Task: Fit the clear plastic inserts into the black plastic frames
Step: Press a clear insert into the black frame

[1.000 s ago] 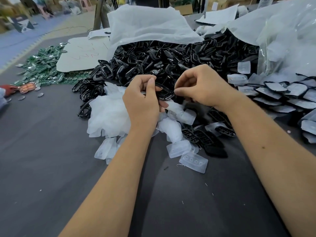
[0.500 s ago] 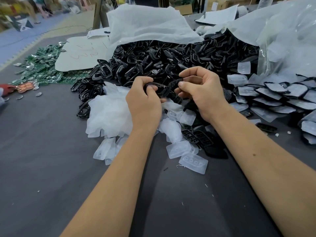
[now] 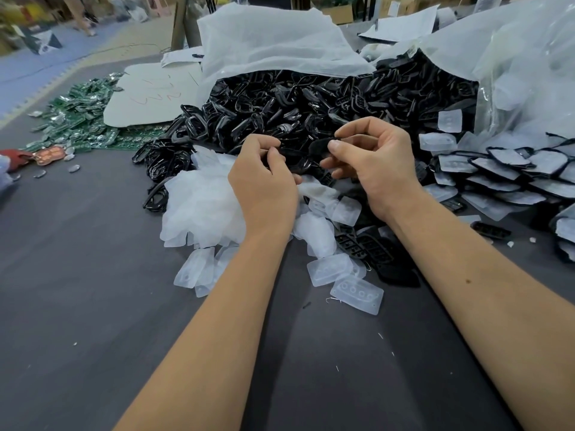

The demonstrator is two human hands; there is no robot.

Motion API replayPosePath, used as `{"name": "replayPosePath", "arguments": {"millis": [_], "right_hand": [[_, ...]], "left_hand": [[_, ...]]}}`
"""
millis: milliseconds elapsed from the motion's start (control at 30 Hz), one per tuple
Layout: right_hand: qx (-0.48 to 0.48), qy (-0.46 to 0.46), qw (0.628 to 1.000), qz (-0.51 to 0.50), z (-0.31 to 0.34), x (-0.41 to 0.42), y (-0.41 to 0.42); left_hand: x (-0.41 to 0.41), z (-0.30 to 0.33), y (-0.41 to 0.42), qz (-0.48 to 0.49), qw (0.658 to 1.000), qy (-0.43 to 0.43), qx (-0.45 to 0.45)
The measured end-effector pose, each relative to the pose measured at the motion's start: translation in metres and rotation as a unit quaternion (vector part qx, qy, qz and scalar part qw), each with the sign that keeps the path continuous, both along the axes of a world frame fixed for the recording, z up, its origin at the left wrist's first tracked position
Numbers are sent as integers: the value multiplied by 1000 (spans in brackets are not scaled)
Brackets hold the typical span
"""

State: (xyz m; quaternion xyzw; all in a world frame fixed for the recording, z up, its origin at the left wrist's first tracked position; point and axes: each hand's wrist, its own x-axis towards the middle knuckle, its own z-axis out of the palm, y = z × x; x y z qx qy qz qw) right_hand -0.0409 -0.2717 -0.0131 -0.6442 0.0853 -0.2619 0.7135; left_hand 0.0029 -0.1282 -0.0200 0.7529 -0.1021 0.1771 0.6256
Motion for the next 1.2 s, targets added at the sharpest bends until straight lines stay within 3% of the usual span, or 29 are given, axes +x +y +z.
{"name": "replayPosePath", "arguments": {"millis": [367,533,800,1033,1200], "right_hand": [[-63,-13,998,-8,-2,2,-2],[-8,-4,1000,-20,-3,2,-6],[-127,17,992,3,-5,3,3],[-95,46,994,-20,-5,5,1],[-70,45,996,-18,-5,6,0]], "left_hand": [[-1,3,-1,49,997,-63,-21],[1,0,0,79,994,-71,2],[-1,1,-2,-3,999,-33,-20],[0,5,-1,-110,991,16,-73],[4,1,-2,-84,993,11,-88]]}}
